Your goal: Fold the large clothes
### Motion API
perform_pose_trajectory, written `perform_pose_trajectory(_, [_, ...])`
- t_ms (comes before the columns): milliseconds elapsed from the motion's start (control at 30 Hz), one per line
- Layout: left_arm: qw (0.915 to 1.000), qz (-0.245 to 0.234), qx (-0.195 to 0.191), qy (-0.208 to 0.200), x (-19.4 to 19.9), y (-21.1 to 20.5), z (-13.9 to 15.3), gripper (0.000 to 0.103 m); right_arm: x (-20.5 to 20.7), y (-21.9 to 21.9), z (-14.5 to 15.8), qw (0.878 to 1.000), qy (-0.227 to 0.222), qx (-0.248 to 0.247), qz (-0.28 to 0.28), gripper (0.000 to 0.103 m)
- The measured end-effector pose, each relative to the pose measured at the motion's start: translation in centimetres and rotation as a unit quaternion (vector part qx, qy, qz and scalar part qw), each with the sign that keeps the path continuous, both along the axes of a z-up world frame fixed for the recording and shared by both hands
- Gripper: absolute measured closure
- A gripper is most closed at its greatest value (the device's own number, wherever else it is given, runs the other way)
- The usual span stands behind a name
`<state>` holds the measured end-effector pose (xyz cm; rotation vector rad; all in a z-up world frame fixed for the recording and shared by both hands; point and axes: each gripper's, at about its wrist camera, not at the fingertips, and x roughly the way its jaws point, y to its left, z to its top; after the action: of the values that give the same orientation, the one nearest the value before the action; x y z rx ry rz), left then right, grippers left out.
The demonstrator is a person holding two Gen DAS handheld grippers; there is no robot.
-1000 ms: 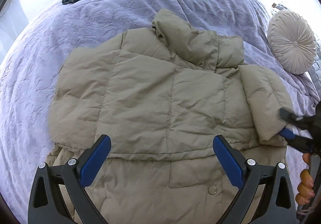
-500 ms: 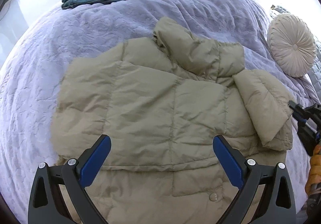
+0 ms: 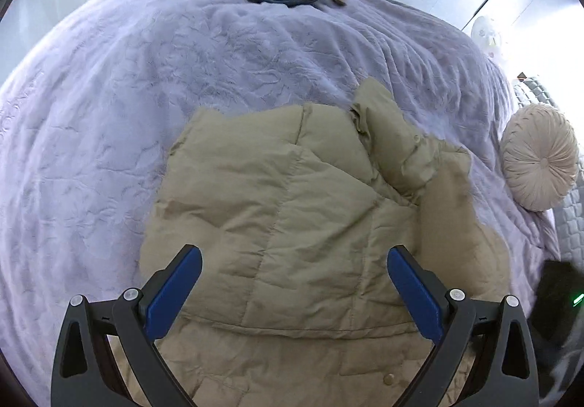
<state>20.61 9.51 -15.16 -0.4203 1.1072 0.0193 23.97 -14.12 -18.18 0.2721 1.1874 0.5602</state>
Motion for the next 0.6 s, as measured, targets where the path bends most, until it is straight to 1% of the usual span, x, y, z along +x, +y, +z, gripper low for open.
perform_pose_trajectory(67, [0.9997,-0.019,-0.011,0.001,0.3,-0.7,-0.4,0.001,-0.5,0.5,-0.9,1.0,0.013,-0.01,0.007,0.099])
perform_pose_trajectory(133, [0.9989,-0.035,-0.03,0.001,0.5,-1.3,-0.7,0.001,-0.8,0.6,-1.4,1.0,0.025,-0.012,0.011,0.099])
perform_pose_trajectory(267, [0.9963,-0.045,-0.073,0.002,0.8,-2.2,-1.0,0.001,-1.9,0.3,-0.4,0.999,0.023,-0.023,0.01,0.098])
perform_pose_trajectory(333, [0.9957,-0.046,-0.08,0.008,1.0,-2.6,-1.2,0.001,-2.3,-0.5,0.2,0.999,0.029,-0.016,0.005,0.098])
perform_pose_trajectory(400, [0.9942,-0.059,-0.088,0.018,1.3,-3.3,-1.7,0.001,-2.9,-1.9,0.6,0.999,0.04,-0.009,-0.007,0.097])
perform_pose_trajectory(467, [0.993,-0.075,-0.087,0.029,1.6,-4.4,-2.4,0.001,-3.3,-3.3,0.9,0.999,0.048,-0.002,-0.021,0.096])
perform_pose_trajectory(500, [0.9926,-0.082,-0.083,0.033,1.8,-4.8,-2.7,0.001,-3.8,-4.6,1.0,0.998,0.055,0.005,-0.034,0.087])
perform_pose_trajectory(533, [0.9924,-0.088,-0.077,0.036,1.9,-5.3,-3.0,0.001,-4.1,-5.4,0.9,0.997,0.062,0.01,-0.045,0.059])
perform_pose_trajectory(567, [0.9925,-0.095,-0.067,0.037,2.1,-5.8,-3.4,0.001,-4.4,-6.4,0.8,0.996,0.07,0.017,-0.06,0.038])
perform_pose_trajectory(600, [0.9924,-0.098,-0.064,0.038,2.2,-6.2,-3.6,0.001,-4.6,-7.5,0.7,0.994,0.076,0.023,-0.076,0.012])
